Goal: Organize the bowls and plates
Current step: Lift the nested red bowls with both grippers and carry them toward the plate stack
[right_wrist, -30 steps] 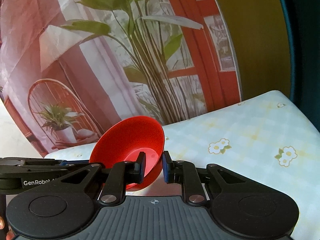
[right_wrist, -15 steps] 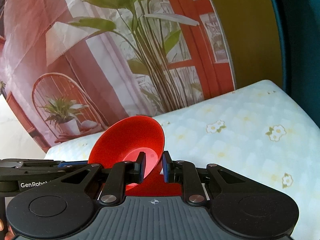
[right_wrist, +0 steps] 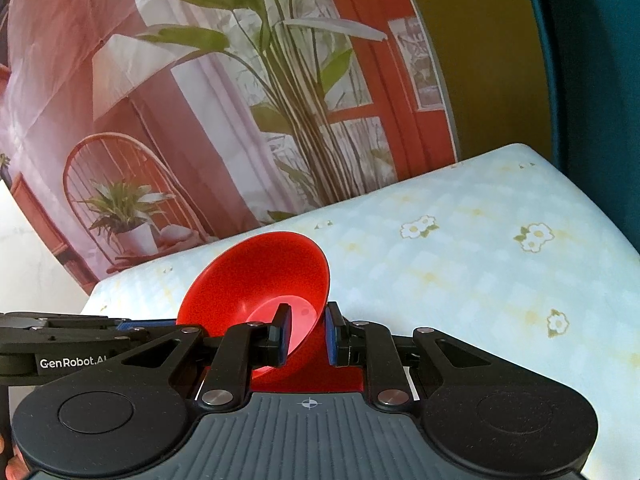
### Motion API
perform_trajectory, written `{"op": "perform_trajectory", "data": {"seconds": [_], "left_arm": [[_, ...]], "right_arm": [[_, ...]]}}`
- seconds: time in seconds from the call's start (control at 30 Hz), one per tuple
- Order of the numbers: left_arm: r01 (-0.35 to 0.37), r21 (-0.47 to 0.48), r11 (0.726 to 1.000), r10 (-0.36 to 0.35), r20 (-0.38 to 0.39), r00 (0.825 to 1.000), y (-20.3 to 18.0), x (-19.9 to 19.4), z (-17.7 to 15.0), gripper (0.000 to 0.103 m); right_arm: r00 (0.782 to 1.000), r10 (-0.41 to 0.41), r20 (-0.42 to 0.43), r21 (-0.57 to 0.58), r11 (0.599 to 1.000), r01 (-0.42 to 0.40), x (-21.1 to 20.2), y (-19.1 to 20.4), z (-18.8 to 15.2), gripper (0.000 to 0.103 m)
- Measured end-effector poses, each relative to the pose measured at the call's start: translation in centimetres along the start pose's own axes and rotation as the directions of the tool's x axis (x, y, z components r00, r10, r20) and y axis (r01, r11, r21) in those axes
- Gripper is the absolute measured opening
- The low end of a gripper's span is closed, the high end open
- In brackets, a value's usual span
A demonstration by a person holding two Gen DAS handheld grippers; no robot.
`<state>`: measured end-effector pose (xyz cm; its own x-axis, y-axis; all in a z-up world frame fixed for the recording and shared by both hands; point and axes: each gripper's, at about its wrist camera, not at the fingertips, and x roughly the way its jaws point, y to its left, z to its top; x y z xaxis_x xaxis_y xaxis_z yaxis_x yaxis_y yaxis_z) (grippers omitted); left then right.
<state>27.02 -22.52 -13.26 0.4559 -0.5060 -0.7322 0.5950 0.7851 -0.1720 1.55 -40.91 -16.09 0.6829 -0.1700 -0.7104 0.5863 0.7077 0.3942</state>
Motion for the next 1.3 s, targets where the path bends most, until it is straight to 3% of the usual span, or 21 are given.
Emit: {"op": "perform_trajectory", "data": {"seconds": [1.3], "left_arm": [[0.036,-0.02,0.999,-0.038,-0.061,0.997,-0.1,0.8,-1.6,0.022]], "right_arm": [[0.999,-0.021,-0.045,0.017,1.0,0.021,-1.5,-1.0,-3.1,0.018]]}}
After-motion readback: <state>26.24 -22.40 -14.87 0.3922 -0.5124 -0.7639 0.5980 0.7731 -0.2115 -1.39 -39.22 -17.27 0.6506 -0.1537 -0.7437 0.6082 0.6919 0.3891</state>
